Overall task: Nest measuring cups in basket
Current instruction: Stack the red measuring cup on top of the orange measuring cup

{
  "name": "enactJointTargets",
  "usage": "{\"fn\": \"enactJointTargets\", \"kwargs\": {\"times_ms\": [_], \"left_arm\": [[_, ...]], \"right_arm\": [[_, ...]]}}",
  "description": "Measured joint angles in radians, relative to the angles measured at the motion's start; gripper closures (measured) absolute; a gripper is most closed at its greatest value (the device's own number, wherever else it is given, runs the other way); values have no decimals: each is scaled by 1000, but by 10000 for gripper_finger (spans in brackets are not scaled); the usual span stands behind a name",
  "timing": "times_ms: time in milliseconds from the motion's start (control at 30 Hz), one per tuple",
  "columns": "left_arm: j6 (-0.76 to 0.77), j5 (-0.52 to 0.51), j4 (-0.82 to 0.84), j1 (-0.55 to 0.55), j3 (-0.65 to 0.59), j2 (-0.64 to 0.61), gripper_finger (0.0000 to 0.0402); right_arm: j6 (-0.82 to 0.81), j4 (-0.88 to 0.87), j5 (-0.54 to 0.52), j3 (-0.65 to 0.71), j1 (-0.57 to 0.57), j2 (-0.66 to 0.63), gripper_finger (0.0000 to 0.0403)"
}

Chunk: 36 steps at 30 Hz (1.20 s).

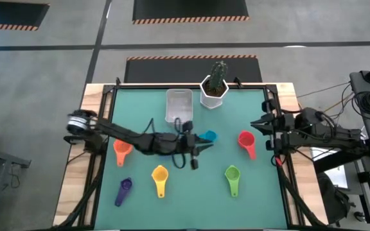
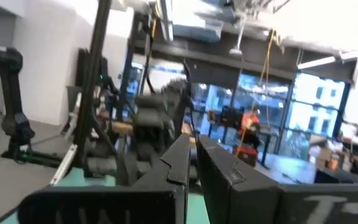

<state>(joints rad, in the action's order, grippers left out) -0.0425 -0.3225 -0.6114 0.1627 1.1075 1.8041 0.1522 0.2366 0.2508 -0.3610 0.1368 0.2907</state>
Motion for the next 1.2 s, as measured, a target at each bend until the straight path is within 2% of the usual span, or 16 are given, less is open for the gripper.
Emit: {"fn": "enactJointTargets", "kwargs": {"times_ms": [67, 200, 667, 767, 867, 1033, 1200], "left_arm": [[0, 4, 1, -22, 39, 62, 364], [-21, 76, 1, -54, 131, 178, 364], [-30, 117, 37, -108, 411, 459, 364], [-41, 181, 128, -113, 489, 495, 364], [-66, 190, 226, -118, 536, 508, 364], [-130, 210, 239, -129, 531, 509, 364], [-132, 212, 237, -149, 526, 509, 364]], "right_arm": [[-8, 38, 4, 20, 0, -29, 385], [-21, 49, 4, 38, 0, -76, 385], [-32, 38, 19, 39, 0, -100, 385], [-30, 38, 19, 39, 0, -101, 385], [-28, 38, 19, 39, 0, -101, 385], [-34, 38, 19, 39, 0, -101, 385], [-35, 38, 19, 39, 0, -101, 385]]}}
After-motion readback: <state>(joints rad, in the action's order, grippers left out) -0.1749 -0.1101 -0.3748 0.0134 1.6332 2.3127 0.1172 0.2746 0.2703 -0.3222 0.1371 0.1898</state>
